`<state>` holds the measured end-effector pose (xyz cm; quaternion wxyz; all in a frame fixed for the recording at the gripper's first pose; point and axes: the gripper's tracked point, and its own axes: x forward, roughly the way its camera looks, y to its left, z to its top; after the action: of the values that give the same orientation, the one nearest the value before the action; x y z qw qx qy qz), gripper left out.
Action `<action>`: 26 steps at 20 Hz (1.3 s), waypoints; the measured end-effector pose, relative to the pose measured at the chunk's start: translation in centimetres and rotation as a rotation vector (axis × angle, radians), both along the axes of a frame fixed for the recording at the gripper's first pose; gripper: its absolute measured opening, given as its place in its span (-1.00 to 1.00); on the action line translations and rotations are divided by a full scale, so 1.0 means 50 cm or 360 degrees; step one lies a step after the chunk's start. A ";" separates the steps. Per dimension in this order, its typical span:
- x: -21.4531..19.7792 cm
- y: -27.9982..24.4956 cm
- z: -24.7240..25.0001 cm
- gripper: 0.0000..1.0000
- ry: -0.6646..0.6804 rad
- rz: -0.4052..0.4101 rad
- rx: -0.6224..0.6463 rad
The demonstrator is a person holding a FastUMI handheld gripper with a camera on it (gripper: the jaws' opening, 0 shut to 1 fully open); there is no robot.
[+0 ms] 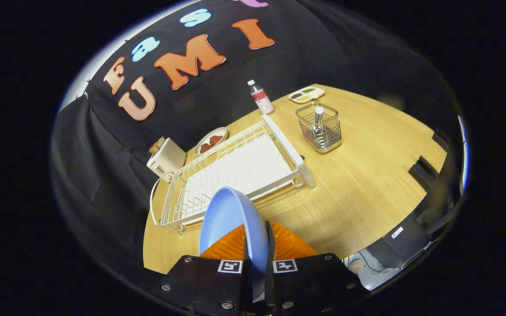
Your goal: Take the plate from the dish rack, then take the spoon from the basket and place it into the plate.
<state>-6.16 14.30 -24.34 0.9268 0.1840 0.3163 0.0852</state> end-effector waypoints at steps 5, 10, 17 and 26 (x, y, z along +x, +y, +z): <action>-0.002 0.027 -0.065 -0.78 0.0104 0.0035 0.0077; 0.023 0.061 -0.113 -0.78 0.0168 0.0043 0.0176; 0.038 0.043 -0.134 -0.51 0.0181 0.0041 0.0045; 0.141 -0.132 0.013 0.65 -0.0150 -0.0063 -0.0318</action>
<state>0.86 7.72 -23.69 0.9558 0.0927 0.2755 0.0435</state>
